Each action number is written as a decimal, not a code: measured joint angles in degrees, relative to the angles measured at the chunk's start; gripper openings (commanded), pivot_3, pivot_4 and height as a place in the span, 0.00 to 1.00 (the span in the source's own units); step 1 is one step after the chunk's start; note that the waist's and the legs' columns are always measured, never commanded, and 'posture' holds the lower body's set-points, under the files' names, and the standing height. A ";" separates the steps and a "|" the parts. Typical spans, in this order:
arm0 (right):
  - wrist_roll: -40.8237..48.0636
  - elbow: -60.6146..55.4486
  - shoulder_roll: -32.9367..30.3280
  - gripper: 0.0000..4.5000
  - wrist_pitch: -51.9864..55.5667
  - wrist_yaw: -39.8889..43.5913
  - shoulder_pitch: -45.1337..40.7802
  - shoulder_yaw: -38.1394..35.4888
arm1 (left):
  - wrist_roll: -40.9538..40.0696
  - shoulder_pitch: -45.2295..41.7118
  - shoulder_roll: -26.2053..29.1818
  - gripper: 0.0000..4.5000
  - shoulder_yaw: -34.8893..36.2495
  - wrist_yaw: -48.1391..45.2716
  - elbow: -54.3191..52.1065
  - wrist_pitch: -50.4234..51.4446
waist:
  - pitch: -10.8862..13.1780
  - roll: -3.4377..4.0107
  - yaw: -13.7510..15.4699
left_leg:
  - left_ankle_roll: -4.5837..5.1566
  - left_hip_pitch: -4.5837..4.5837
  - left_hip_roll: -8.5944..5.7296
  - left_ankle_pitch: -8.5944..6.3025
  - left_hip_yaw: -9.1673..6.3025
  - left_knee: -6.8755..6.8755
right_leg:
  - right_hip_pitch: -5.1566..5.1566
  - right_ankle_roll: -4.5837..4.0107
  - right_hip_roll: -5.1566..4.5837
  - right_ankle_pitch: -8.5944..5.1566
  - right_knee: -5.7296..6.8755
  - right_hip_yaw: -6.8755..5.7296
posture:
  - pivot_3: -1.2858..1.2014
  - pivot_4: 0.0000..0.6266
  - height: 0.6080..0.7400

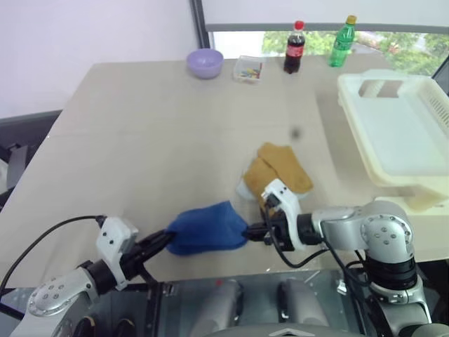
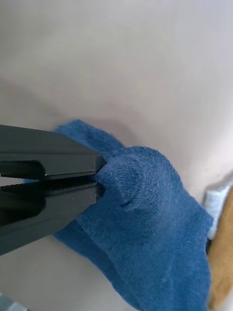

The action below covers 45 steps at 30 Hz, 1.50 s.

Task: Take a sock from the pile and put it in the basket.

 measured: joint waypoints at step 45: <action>-45.46 10.41 -10.04 0.39 -57.36 36.13 -7.95 37.01 | 4.88 -4.87 3.52 0.00 -5.45 -4.86 7.00 -4.18 | 0.06 -0.11 0.08 | -0.13 0.07 0.03 0.07 -0.05 0.08 | 0.04 0.02 0.03 0.00 0.01 -0.10 | 0.52 0.24 1.00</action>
